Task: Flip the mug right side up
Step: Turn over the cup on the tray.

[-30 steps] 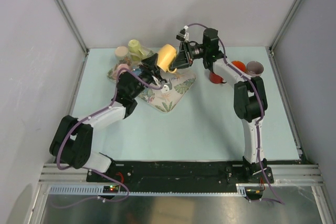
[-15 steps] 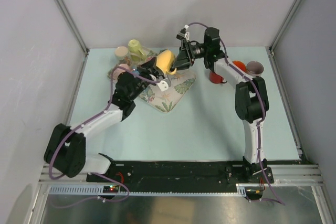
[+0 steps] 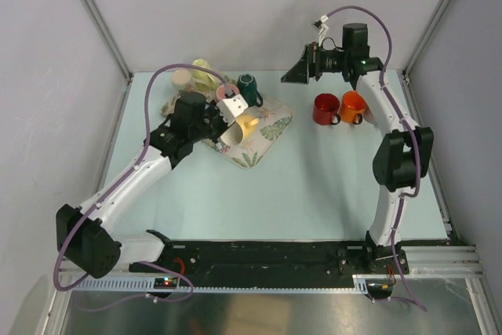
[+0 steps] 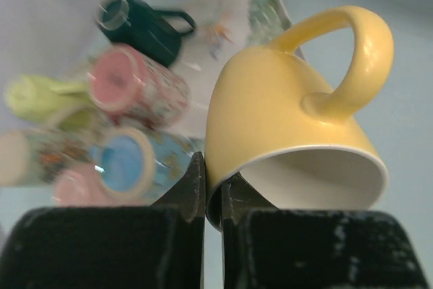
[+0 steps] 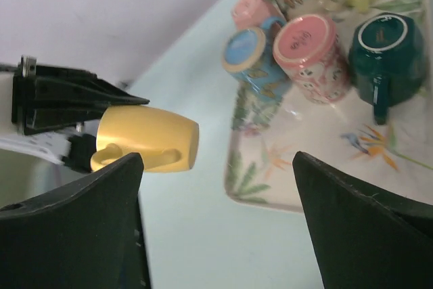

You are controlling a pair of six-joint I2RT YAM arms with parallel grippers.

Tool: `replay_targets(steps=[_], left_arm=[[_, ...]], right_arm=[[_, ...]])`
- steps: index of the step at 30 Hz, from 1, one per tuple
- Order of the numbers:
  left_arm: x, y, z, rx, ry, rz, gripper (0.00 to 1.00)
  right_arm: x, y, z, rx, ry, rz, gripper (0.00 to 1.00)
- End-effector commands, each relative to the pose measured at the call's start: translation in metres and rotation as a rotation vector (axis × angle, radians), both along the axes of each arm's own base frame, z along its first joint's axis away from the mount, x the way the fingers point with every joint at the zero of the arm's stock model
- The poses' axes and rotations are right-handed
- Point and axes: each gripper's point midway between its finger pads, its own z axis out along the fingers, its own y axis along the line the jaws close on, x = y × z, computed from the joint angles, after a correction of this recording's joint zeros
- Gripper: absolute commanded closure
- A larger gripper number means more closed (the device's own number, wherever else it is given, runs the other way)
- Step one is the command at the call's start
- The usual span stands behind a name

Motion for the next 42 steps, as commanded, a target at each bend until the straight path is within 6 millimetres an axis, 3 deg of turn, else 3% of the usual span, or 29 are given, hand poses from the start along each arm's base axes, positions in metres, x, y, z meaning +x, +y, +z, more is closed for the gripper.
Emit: replay_targets(steps=[1, 4, 6, 9, 12, 14, 17, 22, 25, 28, 33, 37, 42], left_arm=[[-0.023, -0.006, -0.023, -0.072, 0.267, 0.055, 1.0], [-0.026, -0.014, -0.039, -0.089, 0.345, 0.055, 1.0], [-0.024, -0.019, -0.047, -0.086, 0.377, 0.06, 1.0], [-0.021, -0.023, -0.055, -0.074, 0.429, 0.07, 1.0], [-0.017, -0.027, -0.056, -0.067, 0.455, 0.066, 1.0], [-0.016, -0.029, -0.058, -0.054, 0.467, 0.061, 1.0], [-0.016, -0.032, -0.059, -0.039, 0.481, 0.054, 1.0], [-0.019, -0.034, -0.062, 0.009, 0.477, 0.04, 1.0], [-0.021, -0.036, -0.062, 0.032, 0.467, 0.025, 1.0], [-0.02, -0.039, -0.06, 0.038, 0.459, 0.013, 1.0], [-0.01, -0.045, -0.05, 0.016, 0.448, 0.023, 1.0], [-0.002, -0.052, -0.038, -0.013, 0.436, 0.031, 1.0], [-0.003, -0.06, -0.033, -0.064, 0.47, 0.018, 1.0]], right_arm=[[-0.048, -0.005, 0.012, -0.234, -0.341, 0.05, 0.01], [-0.083, -0.001, 0.014, -0.223, -0.469, 0.154, 0.01], [-0.107, 0.002, -0.001, -0.286, -0.618, 0.251, 0.01], [-0.133, 0.002, -0.041, -0.458, -0.843, 0.42, 0.02], [-0.149, 0.003, -0.079, -0.582, -0.956, 0.564, 0.09], [-0.15, 0.008, -0.097, -0.649, -0.995, 0.616, 0.17], [-0.139, 0.023, -0.111, -0.704, -1.022, 0.599, 0.21], [-0.098, 0.048, -0.11, -0.761, -1.075, 0.436, 0.23], [-0.088, 0.06, -0.106, -0.75, -1.096, 0.385, 0.24], [-0.095, 0.067, -0.108, -0.72, -1.116, 0.417, 0.25], [-0.123, 0.072, -0.123, -0.657, -1.111, 0.564, 0.32], [-0.134, 0.072, -0.133, -0.634, -1.015, 0.637, 0.44], [-0.141, 0.074, -0.132, -0.595, -0.977, 0.615, 0.49]])
